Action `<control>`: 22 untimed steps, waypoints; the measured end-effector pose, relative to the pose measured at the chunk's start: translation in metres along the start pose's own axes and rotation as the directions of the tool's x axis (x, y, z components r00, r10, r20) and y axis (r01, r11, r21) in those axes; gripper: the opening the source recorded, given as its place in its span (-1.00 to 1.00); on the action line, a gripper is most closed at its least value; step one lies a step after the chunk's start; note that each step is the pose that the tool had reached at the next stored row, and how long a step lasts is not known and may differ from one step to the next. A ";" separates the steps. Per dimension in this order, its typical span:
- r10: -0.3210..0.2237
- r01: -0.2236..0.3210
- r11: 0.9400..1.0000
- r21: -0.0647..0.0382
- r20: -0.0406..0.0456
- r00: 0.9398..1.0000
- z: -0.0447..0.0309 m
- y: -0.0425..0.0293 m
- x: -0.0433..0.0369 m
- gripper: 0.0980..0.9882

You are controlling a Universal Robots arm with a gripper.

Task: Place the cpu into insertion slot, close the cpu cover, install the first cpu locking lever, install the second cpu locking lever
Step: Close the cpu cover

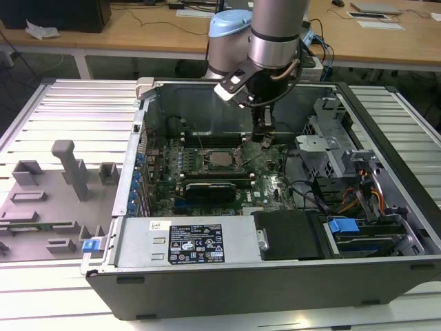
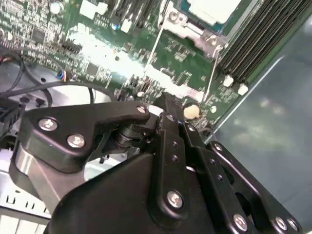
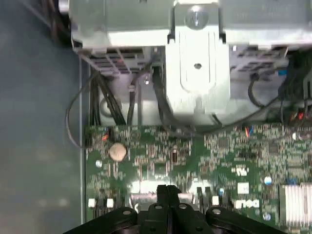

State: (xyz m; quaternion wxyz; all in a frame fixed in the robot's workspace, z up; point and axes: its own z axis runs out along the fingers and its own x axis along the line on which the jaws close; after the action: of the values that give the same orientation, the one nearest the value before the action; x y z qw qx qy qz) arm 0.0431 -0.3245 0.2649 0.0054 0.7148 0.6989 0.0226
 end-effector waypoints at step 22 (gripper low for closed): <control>0.003 -0.002 0.998 0.065 -0.018 1.000 0.0206 0.0144 -0.0004 -0.98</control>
State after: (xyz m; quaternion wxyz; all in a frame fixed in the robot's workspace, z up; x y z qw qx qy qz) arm 0.0584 -0.3248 0.2449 -0.0241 0.7152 0.6985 0.0066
